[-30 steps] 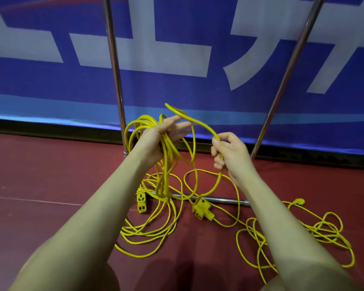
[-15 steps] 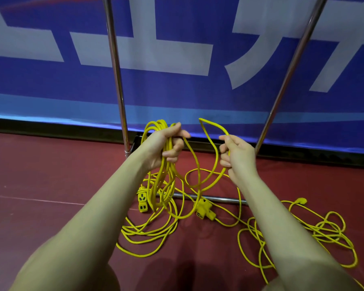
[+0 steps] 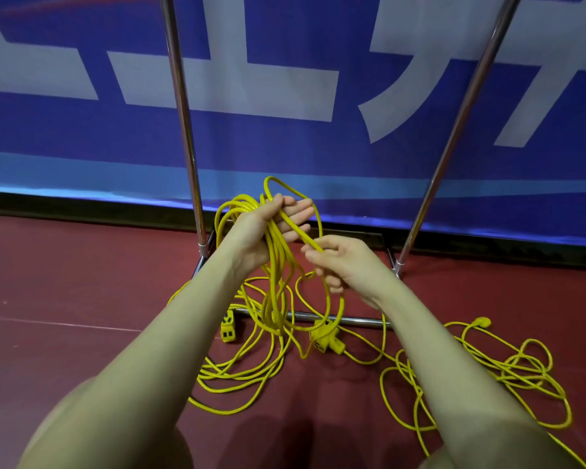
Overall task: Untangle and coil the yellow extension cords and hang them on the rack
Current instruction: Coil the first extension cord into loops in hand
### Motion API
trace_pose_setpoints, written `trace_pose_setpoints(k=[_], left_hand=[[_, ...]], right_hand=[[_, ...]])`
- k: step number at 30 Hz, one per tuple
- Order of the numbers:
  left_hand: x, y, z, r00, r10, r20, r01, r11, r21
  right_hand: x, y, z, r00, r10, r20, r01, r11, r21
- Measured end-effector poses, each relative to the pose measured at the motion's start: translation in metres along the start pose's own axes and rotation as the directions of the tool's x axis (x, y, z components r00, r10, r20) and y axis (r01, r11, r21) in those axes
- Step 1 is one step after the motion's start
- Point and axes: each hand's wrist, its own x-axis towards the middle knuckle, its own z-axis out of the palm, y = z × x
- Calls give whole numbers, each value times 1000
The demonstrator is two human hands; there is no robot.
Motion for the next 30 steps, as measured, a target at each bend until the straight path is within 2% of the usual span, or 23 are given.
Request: trace_pose_setpoints(k=[3, 5, 7, 11, 15, 18, 22, 26, 30], left_hand=[[2, 2, -1, 997, 51, -64, -55, 997, -62], [4, 3, -2, 993, 74, -95, -83, 992, -91], [3, 4, -2, 993, 83, -82, -92, 991, -101], [-3, 4, 3, 999, 34, 30, -32, 998, -56], [-6, 2, 7, 999, 2, 47, 1, 998, -64], [-2, 7, 4, 999, 48, 2, -47, 990, -134], [1, 15, -2, 996, 87, -33, -92, 977, -194], [-2, 4, 4, 999, 50, -16, -52, 993, -102], [-2, 8, 5, 991, 106, -84, -121, 975, -188]], right_hand=[[1, 6, -1, 971, -112, -209, 89, 989, -117], [1, 7, -2, 931, -197, -306, 165, 978, -126], [1, 3, -3, 940, -224, -258, 192, 971, -144], [0, -1, 5, 987, -158, -6, 155, 977, -145], [1, 3, 4, 991, -132, 22, 133, 990, -37], [0, 9, 1, 994, -107, -21, 106, 993, -61], [-2, 5, -4, 950, -217, -223, 213, 976, -41], [-2, 0, 3, 963, -188, -191, 182, 982, -49], [2, 3, 7, 971, -126, -204, 129, 992, -1]])
